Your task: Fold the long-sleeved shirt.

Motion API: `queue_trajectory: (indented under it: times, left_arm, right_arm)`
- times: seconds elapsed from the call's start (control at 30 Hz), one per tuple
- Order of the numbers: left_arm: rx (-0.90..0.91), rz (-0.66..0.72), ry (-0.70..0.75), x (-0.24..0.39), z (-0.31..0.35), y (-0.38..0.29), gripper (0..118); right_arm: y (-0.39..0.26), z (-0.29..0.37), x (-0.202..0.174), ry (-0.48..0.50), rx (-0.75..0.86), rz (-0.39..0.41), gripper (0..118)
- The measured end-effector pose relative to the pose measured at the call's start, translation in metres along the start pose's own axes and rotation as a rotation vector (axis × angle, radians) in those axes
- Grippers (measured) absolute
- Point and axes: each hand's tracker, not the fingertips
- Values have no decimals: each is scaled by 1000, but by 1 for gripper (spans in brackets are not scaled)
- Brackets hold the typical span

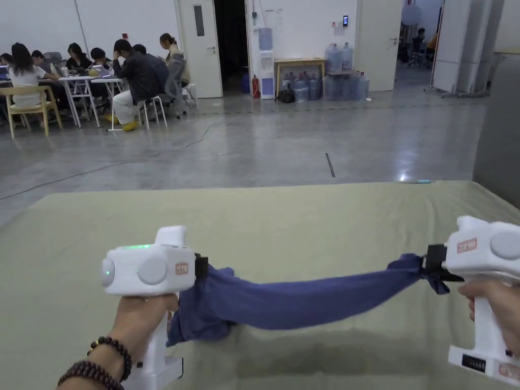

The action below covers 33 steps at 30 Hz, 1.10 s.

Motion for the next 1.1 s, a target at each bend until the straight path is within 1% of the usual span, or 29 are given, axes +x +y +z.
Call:
queue_trajectory:
  times: [0.07, 0.1, 0.23, 0.37, 0.43, 0.5, 0.57, 0.63, 0.67, 0.77, 0.8, 0.83, 0.87, 0.9, 0.93, 0.97, 1.03, 1.07, 1.1]
  left_arm:
    - [19, 18, -35, -9, 14, -18, 8]
    - [30, 18, -43, -9, 27, -30, 8]
    - [51, -35, -5, 1, 89, -100, 8]
    - [-16, -71, 16, 15, 137, -191, 8]
    - [-73, -81, 6, 22, 157, -235, 8]
    - [-94, -76, 2, 25, 175, -266, 8]
    - [-125, -67, 4, 28, 184, -289, 8]
    - [-146, -68, 5, 28, 182, -299, 8]
    - [-155, -62, 11, 29, 180, -300, 8]
    - [-98, -20, 9, 24, 179, -300, 9]
    - [-97, 7, 5, 22, 181, -297, 23]
    - [-107, 21, 9, 21, 183, -292, 66]
    - [-136, 37, 8, 19, 186, -291, 118]
    - [-103, 35, 20, 15, 196, -284, 118]
    - [-66, 59, -36, 15, 196, -289, 118]
    - [-40, 63, -17, 14, 206, -283, 118]
    - [-26, 92, 6, 9, 219, -280, 118]
    - [-24, 138, 18, 3, 245, -289, 113]
    - [-4, 174, 2, -3, 273, -300, 84]
  right_arm:
    - [-19, 19, 5, 22, 9, 6, 10]
    - [-32, 33, 7, 38, 19, 24, 10]
    - [-99, 88, 14, 17, -6, 178, 10]
    - [-187, 128, 33, -6, -111, 213, 10]
    - [-229, 144, 44, -24, -182, 194, 10]
    - [-264, 157, 53, -37, -223, 162, 10]
    - [-289, 159, 60, -51, -279, 151, 10]
    - [-304, 154, 63, -65, -309, 158, 10]
    - [-308, 142, 74, -85, -316, 167, 10]
    - [-311, 134, 74, -89, -305, 159, 10]
    - [-309, 134, 74, -90, -296, 151, 11]
    - [-305, 137, 73, -97, -283, 148, 25]
    - [-303, 140, 72, -115, -276, 152, 76]
    - [-302, 148, 71, -136, -274, 160, 116]
    - [-307, 160, 72, -148, -166, 180, 118]
    - [-306, 165, 71, -98, -159, 176, 115]
    - [-310, 176, 71, -114, -170, 163, 113]
    - [-309, 209, 62, -116, -162, 131, 101]
    - [-315, 219, 63, -86, -148, 85, 71]
